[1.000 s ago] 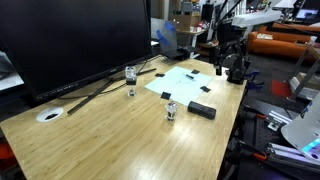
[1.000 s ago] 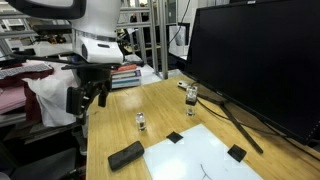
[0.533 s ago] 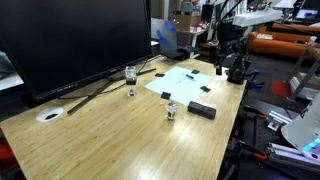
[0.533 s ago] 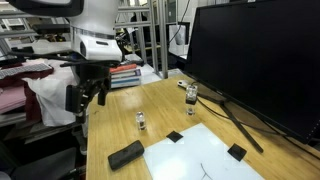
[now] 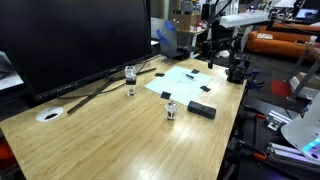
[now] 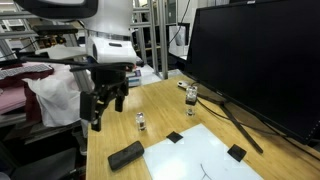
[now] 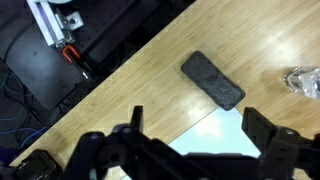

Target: Draw an "x" on the paper

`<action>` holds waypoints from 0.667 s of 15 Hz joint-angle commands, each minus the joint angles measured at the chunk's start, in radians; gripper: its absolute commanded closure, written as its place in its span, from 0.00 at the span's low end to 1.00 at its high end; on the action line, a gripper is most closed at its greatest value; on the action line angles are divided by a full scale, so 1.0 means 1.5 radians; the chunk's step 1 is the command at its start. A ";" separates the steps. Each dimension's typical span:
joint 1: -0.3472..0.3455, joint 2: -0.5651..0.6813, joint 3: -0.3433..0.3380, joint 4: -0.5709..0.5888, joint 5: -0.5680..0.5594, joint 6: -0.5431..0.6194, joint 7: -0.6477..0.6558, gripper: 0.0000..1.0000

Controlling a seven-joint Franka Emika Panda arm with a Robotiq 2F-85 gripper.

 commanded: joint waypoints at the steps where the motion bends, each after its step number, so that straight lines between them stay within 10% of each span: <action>1: -0.016 0.081 -0.009 0.052 -0.056 0.035 0.045 0.00; 10: 0.011 0.271 -0.062 0.173 -0.197 0.068 0.219 0.00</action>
